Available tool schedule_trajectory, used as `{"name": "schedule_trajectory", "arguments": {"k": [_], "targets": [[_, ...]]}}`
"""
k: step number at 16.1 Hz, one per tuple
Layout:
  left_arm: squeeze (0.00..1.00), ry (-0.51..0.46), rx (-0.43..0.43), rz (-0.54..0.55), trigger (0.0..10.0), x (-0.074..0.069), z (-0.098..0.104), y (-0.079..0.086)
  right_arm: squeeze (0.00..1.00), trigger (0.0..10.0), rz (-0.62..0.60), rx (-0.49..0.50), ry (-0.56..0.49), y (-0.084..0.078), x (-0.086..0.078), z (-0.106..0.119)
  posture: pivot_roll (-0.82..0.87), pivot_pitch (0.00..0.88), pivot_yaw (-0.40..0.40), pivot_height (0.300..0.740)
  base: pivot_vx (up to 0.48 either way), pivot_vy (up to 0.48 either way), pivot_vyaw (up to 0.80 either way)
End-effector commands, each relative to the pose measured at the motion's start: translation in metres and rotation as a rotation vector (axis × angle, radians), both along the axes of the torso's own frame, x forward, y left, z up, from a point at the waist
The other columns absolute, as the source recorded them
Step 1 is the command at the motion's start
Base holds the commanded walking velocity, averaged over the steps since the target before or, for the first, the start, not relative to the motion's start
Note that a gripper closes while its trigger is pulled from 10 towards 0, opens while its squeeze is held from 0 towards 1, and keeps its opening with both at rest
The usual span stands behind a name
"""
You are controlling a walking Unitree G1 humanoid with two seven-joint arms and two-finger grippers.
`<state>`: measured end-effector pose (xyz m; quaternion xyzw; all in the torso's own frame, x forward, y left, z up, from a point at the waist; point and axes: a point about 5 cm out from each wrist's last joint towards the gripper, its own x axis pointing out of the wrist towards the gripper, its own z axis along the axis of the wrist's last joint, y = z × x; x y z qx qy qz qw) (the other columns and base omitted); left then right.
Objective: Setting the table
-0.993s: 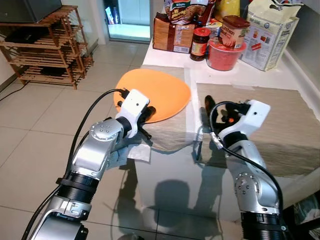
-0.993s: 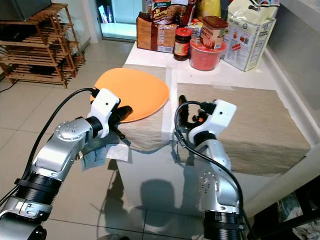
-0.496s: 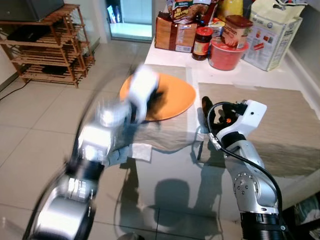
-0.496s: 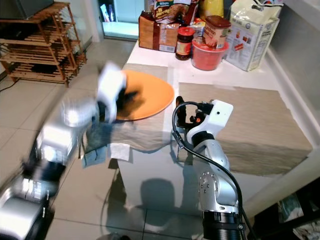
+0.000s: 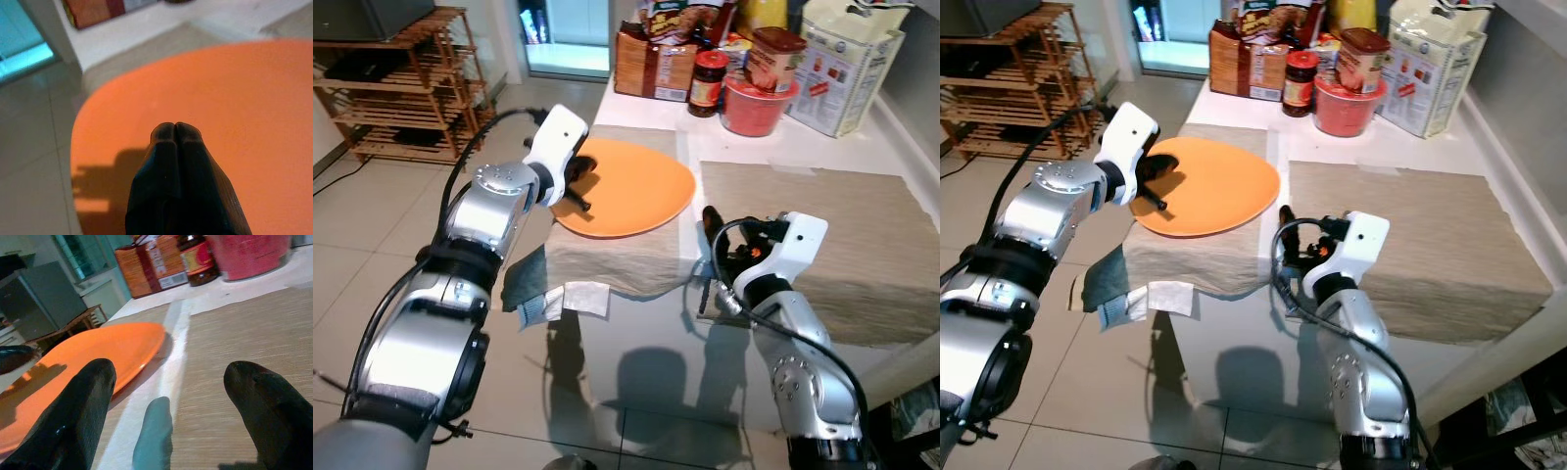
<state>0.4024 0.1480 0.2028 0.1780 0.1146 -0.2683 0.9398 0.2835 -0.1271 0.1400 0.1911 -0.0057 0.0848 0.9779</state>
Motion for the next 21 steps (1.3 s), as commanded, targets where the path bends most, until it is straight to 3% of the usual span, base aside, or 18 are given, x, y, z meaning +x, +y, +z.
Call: {"name": "schedule_trajectory", "arguments": {"k": [1,4,8,12,18,21], "targets": [[0.0,0.011,0.028,-0.003,10.0,0.003,0.001,-0.002,0.0,10.0,-0.001,-0.004,-0.011,0.0,-0.002,0.003,0.04,0.001,0.025,0.74,0.0,0.0,0.0],[0.0,0.024,0.066,0.019,10.0,0.007,-0.001,0.001,0.0,10.0,-0.001,-0.008,-0.01,0.0,-0.004,0.003,0.03,0.009,0.029,0.74,0.0,0.0,0.0],[0.0,0.082,0.113,0.046,10.0,0.004,-0.02,0.006,0.0,10.0,0.002,-0.01,-0.003,0.002,-0.006,0.001,0.03,0.019,0.026,0.74,0.0,0.0,0.0],[0.0,0.15,0.119,-0.042,10.0,0.0,-0.033,-0.012,0.0,10.0,0.015,-0.011,0.002,0.003,-0.006,0.001,0.03,0.023,0.022,0.74,0.0,0.0,0.0],[0.0,0.148,0.067,-0.22,10.0,-0.005,-0.027,-0.05,0.0,10.0,0.018,-0.017,0.012,0.003,-0.006,-0.001,0.03,0.024,0.016,0.74,0.0,0.0,0.0],[0.0,0.106,0.076,-0.208,10.0,-0.002,-0.022,-0.05,0.0,10.0,0.018,-0.021,0.011,0.003,-0.005,-0.001,0.04,0.024,0.017,0.74,0.0,0.0,0.0]]}}
